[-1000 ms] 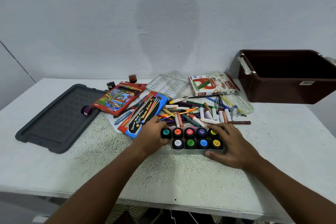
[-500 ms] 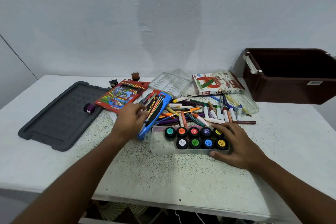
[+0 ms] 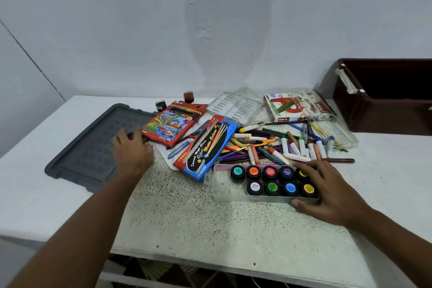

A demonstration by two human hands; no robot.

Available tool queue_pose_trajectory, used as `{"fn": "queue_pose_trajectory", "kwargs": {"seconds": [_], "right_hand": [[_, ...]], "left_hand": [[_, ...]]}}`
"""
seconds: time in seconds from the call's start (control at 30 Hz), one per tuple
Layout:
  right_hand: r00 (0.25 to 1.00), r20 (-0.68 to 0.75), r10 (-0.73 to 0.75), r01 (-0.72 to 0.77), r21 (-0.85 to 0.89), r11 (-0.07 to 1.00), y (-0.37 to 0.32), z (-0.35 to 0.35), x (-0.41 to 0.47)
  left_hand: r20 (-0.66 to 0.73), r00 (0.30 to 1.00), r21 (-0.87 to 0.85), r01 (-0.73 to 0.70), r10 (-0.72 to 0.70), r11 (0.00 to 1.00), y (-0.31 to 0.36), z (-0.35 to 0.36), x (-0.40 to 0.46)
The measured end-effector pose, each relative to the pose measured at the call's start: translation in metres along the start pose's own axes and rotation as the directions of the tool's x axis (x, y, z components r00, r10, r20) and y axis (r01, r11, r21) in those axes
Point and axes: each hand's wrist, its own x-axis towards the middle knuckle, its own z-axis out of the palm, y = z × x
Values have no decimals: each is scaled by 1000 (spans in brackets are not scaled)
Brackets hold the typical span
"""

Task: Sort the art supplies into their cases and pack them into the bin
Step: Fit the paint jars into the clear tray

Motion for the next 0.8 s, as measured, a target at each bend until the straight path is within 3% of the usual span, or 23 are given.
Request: {"fn": "queue_pose_trajectory", "kwargs": {"seconds": [0.17,0.37,0.8], "right_hand": [[1000,9,10,-10,-21,1000,0,-2,-1],[999,27,19,-18,-36,999,-1,-2,0],[1000,15,11,-11,-5,1000,0,-1,0]], "left_hand": [[111,991,3,79,-78,997,-5,8,16],[129,984,17,122,-123,992,4,9,19],[34,999,-23,-12,13,1000,-1,7,20]]}}
